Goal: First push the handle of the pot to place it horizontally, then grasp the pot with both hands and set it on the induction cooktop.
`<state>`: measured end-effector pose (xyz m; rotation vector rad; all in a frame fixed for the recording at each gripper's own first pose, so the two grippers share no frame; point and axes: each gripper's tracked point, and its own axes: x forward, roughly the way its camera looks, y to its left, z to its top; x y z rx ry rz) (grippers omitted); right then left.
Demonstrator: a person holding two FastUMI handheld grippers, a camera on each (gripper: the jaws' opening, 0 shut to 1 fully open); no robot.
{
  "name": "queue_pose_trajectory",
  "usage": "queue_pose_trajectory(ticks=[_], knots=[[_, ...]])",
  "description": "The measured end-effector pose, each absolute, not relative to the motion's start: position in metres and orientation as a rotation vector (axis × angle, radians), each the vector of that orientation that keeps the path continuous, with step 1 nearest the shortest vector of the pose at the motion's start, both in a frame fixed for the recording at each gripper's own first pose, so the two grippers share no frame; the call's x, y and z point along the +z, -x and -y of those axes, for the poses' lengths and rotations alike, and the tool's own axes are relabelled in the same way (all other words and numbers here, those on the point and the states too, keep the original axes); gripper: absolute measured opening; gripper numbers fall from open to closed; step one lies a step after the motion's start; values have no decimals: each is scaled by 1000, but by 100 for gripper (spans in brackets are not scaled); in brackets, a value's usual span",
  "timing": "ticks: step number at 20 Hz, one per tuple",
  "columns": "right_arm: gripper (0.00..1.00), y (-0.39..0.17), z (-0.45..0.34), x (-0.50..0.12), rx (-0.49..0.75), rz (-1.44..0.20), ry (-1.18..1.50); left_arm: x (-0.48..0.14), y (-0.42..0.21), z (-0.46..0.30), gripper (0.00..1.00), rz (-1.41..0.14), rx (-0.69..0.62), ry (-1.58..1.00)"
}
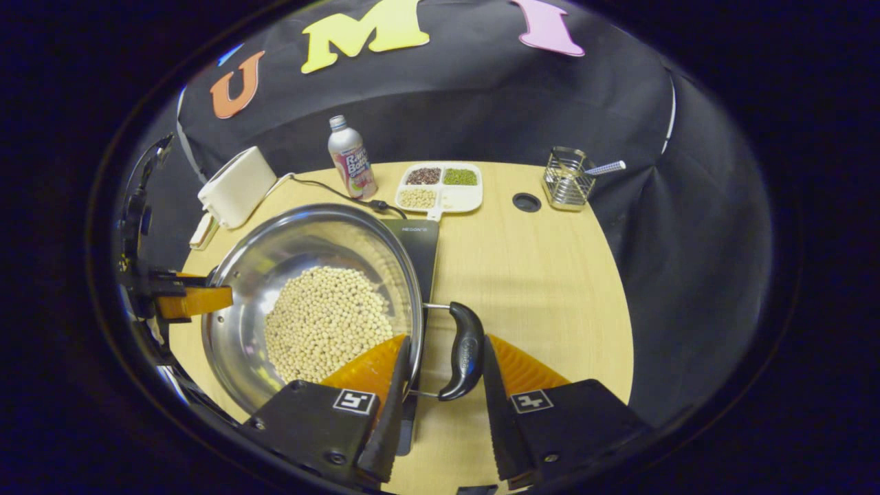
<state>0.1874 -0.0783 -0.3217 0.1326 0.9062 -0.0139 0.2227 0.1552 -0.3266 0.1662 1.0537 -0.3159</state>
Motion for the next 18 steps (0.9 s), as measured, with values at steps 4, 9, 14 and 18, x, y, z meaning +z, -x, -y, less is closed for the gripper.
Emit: queue_pose_trajectory(ticks=[4, 9, 14, 18], knots=[[55, -199, 79, -322, 11, -907, -94, -320, -217, -163, 56, -1055, -300, -143], [56, -202, 82, -324, 10, -916, -85, -322, -214, -163, 56, -1056, -298, -127], [58, -202, 82, -326, -1, -922, -91, -326, -217, -162, 56, -1061, -298, -127], [59, -202, 83, -326, -8, -920, -97, -325, -215, -162, 47, -1063, -291, -124]])
